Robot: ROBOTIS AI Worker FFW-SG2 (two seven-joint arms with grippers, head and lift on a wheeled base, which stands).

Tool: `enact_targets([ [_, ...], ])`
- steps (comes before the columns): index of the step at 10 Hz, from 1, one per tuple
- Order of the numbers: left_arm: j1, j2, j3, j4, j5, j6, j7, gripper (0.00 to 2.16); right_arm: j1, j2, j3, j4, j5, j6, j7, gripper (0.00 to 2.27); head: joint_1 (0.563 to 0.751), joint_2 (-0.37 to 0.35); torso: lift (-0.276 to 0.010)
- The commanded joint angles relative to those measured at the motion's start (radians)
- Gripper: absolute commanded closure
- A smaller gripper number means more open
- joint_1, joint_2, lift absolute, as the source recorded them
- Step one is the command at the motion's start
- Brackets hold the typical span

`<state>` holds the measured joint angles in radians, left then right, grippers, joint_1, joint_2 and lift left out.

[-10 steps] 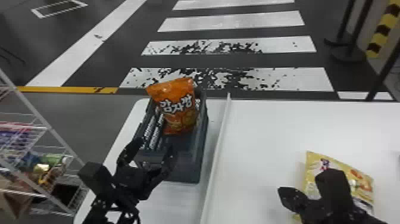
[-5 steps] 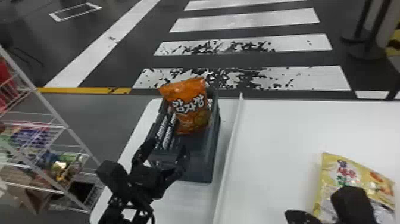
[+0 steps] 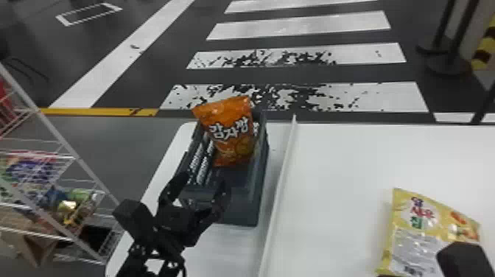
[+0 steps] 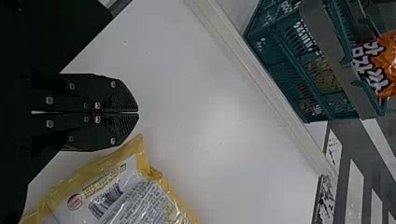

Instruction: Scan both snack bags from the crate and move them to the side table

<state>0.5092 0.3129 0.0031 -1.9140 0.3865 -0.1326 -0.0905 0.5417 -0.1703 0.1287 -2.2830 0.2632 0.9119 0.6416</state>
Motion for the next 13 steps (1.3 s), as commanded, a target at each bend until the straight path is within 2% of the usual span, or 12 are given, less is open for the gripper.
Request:
enact_targets([
  [1, -0.001, 0.000, 0.000, 0.003, 0.000, 0.000, 0.000, 0.08, 0.004, 0.000, -0.046, 0.005, 0.004, 0.002, 0.000, 2.19, 0.695, 0.203, -0.099],
  [7, -0.006, -0.005, 0.000, 0.013, 0.000, 0.000, 0.000, 0.08, 0.024, 0.000, -0.164, 0.010, -0.010, 0.039, 0.052, 2.19, 0.695, 0.097, -0.099],
  [13, -0.003, -0.005, 0.001, 0.009, 0.000, 0.000, -0.002, 0.08, -0.078, -0.003, -0.156, 0.123, -0.001, 0.032, 0.047, 2.19, 0.695, 0.076, -0.099],
])
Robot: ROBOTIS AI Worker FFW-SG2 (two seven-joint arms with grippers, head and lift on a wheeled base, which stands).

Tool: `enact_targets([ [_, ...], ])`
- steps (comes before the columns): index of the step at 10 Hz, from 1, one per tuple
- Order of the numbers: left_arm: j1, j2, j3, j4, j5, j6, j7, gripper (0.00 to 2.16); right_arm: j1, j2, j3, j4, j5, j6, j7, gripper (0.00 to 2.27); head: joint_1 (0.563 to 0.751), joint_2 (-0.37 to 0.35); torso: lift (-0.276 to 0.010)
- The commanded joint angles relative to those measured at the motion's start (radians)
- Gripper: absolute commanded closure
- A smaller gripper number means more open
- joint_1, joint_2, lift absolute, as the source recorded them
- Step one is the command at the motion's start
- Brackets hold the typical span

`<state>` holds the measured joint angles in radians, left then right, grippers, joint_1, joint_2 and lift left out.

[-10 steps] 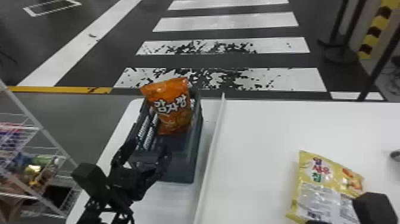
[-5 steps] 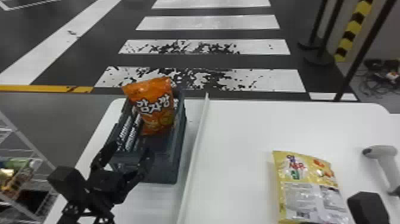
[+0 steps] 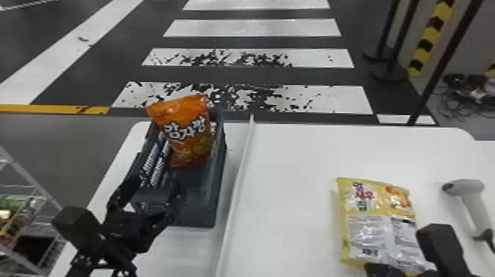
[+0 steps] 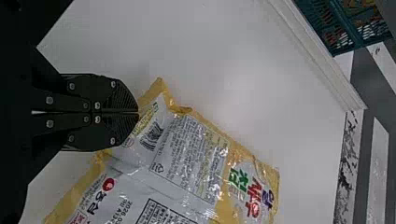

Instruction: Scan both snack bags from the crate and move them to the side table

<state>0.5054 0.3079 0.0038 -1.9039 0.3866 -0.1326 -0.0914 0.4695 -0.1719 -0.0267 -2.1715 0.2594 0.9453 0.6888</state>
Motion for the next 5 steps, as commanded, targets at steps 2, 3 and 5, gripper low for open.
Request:
enact_targets([
  [2, 0.001, 0.003, 0.001, -0.003, 0.000, 0.000, -0.001, 0.08, -0.025, -0.004, -0.005, 0.042, 0.003, -0.001, -0.008, 2.19, 0.695, 0.065, -0.099],
  [3, 0.002, 0.003, -0.001, -0.006, 0.000, 0.000, -0.001, 0.08, -0.034, -0.004, -0.007, 0.050, 0.003, -0.001, -0.009, 2.19, 0.695, 0.059, -0.099],
  [5, 0.007, 0.003, 0.002, -0.009, 0.000, 0.000, 0.001, 0.08, -0.035, -0.004, -0.007, 0.036, 0.003, 0.014, -0.011, 2.19, 0.695, 0.052, -0.099],
])
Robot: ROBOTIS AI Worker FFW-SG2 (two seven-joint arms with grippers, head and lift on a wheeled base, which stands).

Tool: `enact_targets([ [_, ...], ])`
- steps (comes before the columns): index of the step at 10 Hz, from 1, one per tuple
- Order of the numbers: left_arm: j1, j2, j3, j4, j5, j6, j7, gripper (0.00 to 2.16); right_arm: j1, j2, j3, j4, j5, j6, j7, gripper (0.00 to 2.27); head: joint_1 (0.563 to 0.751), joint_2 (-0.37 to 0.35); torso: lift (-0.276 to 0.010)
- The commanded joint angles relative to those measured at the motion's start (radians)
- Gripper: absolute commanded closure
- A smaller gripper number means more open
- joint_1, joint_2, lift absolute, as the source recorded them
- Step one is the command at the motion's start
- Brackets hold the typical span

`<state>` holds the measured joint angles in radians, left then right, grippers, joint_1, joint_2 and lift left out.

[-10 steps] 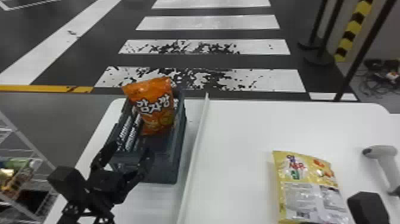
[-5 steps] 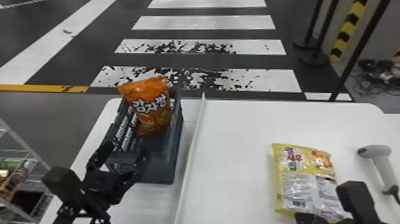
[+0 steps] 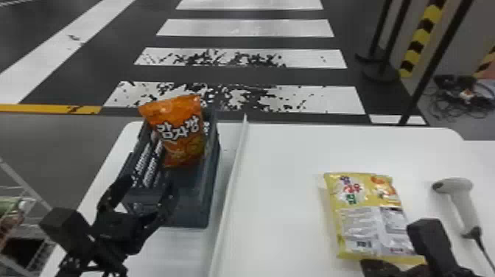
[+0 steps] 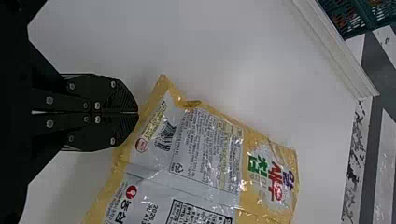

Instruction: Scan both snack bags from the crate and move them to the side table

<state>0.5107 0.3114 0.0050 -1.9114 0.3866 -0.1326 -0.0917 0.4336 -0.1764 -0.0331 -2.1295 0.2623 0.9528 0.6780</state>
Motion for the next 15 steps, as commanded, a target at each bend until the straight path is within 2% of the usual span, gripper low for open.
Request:
enact_targets([
  [1, 0.003, 0.000, 0.003, -0.001, 0.000, 0.000, 0.001, 0.08, 0.023, 0.000, -0.002, -0.061, -0.021, 0.022, 0.005, 2.19, 0.695, 0.051, -0.099],
  [3, 0.002, -0.002, -0.002, -0.003, 0.000, 0.000, 0.000, 0.08, 0.037, 0.000, -0.007, -0.133, -0.063, 0.034, 0.008, 2.19, 0.695, 0.069, -0.099],
  [5, 0.003, 0.000, 0.000, -0.006, 0.000, 0.000, 0.000, 0.08, 0.028, 0.015, -0.004, -0.147, -0.080, 0.007, -0.011, 2.19, 0.695, 0.081, -0.099],
  [9, 0.003, 0.000, -0.002, -0.006, 0.000, 0.000, -0.005, 0.08, -0.075, 0.021, -0.022, 0.037, -0.092, -0.162, -0.112, 2.19, 0.695, 0.070, -0.099],
  [12, 0.002, 0.002, -0.002, -0.005, 0.000, 0.000, -0.005, 0.08, -0.076, 0.021, -0.042, 0.075, -0.054, -0.174, -0.158, 2.19, 0.695, 0.027, -0.099],
  [15, 0.002, 0.000, -0.003, -0.005, 0.000, 0.003, -0.006, 0.08, -0.087, 0.021, -0.048, 0.172, -0.063, -0.229, -0.163, 2.19, 0.695, -0.005, -0.099],
])
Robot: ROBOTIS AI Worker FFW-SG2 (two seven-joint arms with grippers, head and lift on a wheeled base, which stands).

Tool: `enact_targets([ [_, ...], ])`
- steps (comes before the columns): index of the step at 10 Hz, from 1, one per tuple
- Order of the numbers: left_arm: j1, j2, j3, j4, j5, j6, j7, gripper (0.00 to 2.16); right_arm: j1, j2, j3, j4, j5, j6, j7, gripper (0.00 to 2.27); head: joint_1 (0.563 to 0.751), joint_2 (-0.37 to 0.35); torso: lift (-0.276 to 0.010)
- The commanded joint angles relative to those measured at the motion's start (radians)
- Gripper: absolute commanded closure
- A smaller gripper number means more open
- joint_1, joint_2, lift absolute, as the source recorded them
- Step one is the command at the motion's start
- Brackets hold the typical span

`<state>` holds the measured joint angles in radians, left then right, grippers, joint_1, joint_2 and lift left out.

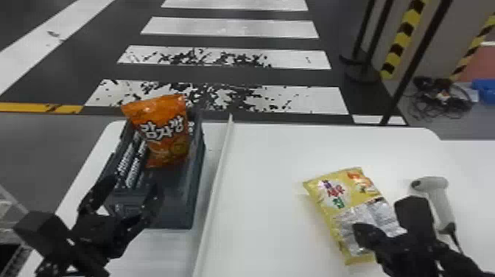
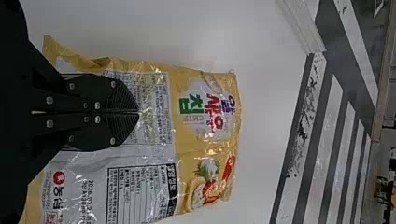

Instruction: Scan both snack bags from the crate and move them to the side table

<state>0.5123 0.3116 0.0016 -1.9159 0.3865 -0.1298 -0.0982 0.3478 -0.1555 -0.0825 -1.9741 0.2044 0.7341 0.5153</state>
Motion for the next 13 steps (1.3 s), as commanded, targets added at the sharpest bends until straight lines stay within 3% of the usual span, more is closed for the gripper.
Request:
enact_targets([
  [1, 0.000, 0.001, 0.000, 0.000, 0.000, 0.000, 0.000, 0.08, -0.001, 0.001, 0.010, 0.032, -0.005, -0.023, 0.000, 2.19, 0.695, -0.005, -0.099],
  [4, 0.000, 0.001, 0.001, -0.002, 0.000, 0.000, 0.000, 0.08, 0.005, 0.007, 0.018, 0.018, -0.011, -0.032, 0.000, 2.19, 0.695, 0.008, -0.099],
  [9, 0.000, 0.001, 0.003, 0.000, 0.000, -0.003, 0.000, 0.08, 0.106, 0.028, -0.008, -0.241, -0.014, 0.032, 0.000, 2.19, 0.695, 0.027, -0.099],
  [13, -0.001, -0.002, 0.000, 0.005, 0.000, -0.003, 0.000, 0.08, 0.134, 0.030, -0.010, -0.189, -0.008, 0.026, 0.002, 2.19, 0.695, 0.023, -0.099],
])
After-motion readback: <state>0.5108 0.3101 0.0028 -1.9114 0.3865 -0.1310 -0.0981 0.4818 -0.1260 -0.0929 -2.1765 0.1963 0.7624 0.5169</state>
